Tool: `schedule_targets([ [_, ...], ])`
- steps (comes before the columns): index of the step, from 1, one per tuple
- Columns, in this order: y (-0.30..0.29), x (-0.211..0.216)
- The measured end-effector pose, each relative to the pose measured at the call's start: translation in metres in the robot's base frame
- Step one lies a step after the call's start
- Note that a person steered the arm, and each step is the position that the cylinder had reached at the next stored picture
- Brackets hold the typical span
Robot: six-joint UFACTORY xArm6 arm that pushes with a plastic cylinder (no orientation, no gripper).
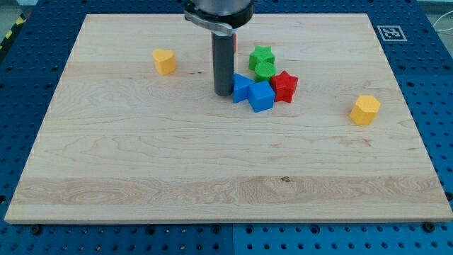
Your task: Move the yellow heart to the left side of the green circle
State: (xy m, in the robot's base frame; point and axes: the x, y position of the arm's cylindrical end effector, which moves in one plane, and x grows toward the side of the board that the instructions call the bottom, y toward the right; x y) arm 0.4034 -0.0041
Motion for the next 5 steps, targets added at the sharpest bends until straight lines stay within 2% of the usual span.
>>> schedule_targets([
  [2,0.000,0.009],
  [5,-0.074,0.010],
])
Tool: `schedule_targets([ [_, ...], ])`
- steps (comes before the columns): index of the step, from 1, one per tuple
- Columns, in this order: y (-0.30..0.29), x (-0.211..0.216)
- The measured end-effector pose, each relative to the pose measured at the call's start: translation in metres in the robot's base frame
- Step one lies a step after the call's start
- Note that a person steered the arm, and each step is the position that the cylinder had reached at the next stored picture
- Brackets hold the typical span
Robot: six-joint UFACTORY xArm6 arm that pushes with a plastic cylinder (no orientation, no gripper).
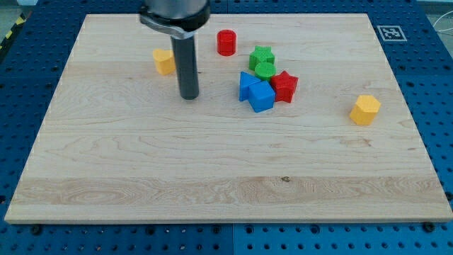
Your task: Move the yellow heart to the left side of the green circle
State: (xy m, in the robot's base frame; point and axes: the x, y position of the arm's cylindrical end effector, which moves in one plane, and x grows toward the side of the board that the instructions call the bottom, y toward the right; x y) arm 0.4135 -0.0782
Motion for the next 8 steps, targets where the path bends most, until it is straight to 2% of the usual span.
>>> schedule_targets([
  [2,-0.043,-0.006],
  [5,-0.077,-0.058],
  [7,-0.065,-0.086],
  [8,-0.041,-0.086],
])
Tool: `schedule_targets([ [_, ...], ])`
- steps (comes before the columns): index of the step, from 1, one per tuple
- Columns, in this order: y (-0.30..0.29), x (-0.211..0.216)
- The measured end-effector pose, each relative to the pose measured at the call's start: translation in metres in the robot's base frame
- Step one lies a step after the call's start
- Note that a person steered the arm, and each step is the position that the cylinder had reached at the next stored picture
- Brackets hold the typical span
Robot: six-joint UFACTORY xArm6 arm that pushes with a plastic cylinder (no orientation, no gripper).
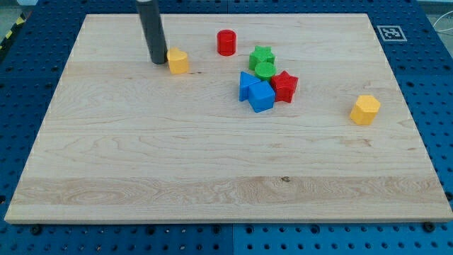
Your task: Move the yellow heart to the left side of the green circle
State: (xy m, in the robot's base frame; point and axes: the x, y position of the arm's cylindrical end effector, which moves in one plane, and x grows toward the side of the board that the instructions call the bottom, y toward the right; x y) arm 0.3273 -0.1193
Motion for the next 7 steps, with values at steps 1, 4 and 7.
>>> schedule_targets([
  [1,0.026,0.000],
  [4,0.086,-0.002],
  [7,0.055,-0.010],
])
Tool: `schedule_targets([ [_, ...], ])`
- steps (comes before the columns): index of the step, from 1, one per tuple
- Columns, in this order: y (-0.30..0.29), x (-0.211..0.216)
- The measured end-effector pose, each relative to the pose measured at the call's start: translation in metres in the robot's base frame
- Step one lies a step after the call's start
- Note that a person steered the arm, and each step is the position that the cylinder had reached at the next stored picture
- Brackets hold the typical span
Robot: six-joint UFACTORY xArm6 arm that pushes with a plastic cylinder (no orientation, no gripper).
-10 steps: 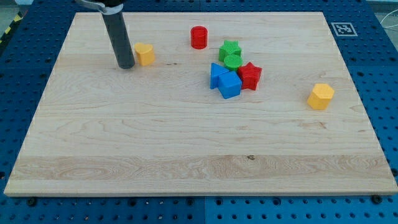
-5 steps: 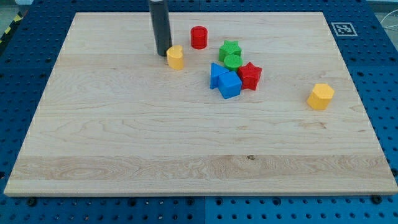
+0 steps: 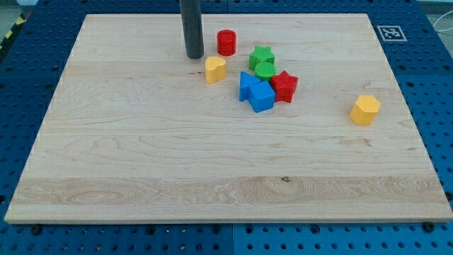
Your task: Move the yellow heart to the left side of the green circle
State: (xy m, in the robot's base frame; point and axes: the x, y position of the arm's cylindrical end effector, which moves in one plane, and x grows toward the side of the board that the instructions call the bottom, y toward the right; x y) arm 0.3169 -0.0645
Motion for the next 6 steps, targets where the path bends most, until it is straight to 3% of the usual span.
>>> schedule_targets([
  [2,0.011,0.043],
  [6,0.055,0.039],
])
